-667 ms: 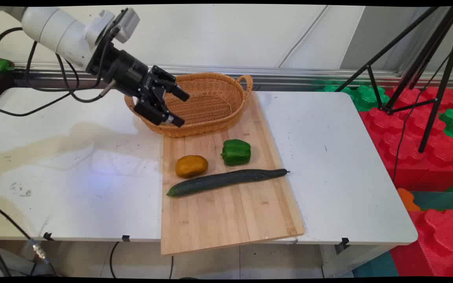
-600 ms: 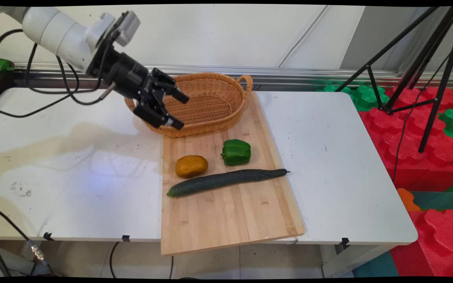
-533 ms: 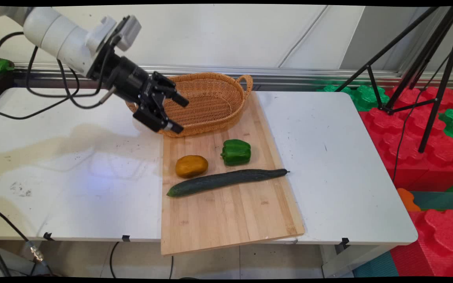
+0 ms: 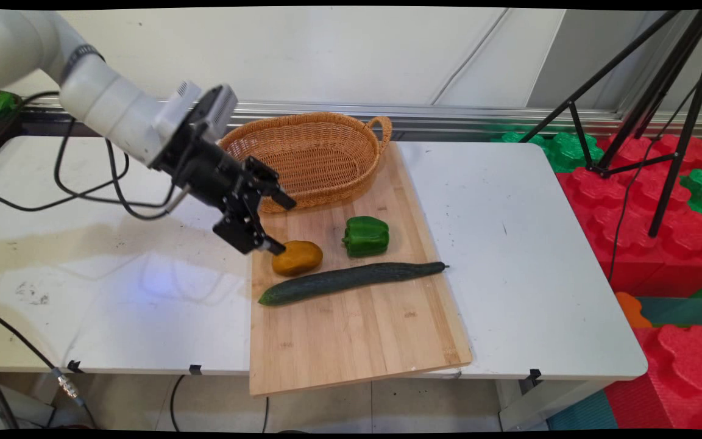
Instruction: Pick up the cucumber from the cutting board
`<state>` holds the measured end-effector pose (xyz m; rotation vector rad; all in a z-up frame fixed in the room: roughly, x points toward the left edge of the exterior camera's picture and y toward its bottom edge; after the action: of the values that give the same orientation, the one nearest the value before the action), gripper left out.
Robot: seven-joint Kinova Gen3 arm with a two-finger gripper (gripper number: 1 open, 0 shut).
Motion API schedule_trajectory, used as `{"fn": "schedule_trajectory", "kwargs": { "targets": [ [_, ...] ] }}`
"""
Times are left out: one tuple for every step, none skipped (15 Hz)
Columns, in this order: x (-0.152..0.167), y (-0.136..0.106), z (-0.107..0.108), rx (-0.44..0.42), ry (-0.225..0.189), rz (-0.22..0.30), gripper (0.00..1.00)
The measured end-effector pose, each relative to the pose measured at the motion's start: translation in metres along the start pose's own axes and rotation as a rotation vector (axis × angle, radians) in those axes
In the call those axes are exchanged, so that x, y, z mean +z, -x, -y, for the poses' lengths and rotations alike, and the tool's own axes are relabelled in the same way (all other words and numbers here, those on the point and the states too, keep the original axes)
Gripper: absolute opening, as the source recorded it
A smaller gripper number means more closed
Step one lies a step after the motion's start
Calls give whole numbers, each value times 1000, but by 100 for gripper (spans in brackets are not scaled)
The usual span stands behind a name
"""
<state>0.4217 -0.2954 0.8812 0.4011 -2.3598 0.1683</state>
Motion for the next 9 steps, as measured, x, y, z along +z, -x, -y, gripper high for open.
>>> {"fn": "schedule_trajectory", "kwargs": {
  "targets": [
    [5, 0, -2, 2, 0, 5, 100],
    [12, 1, -6, 4, 1, 12, 100],
    [16, 1, -8, 6, 1, 16, 100],
    [23, 1, -11, 8, 0, 23, 100],
    [31, 1, -14, 9, -2, 30, 100],
    [40, 1, -17, 9, -3, 38, 100],
    [47, 1, -19, 10, -4, 44, 100],
    [52, 0, -20, 9, -6, 48, 100],
    [60, 0, -22, 8, -8, 53, 100]
  ]
}}
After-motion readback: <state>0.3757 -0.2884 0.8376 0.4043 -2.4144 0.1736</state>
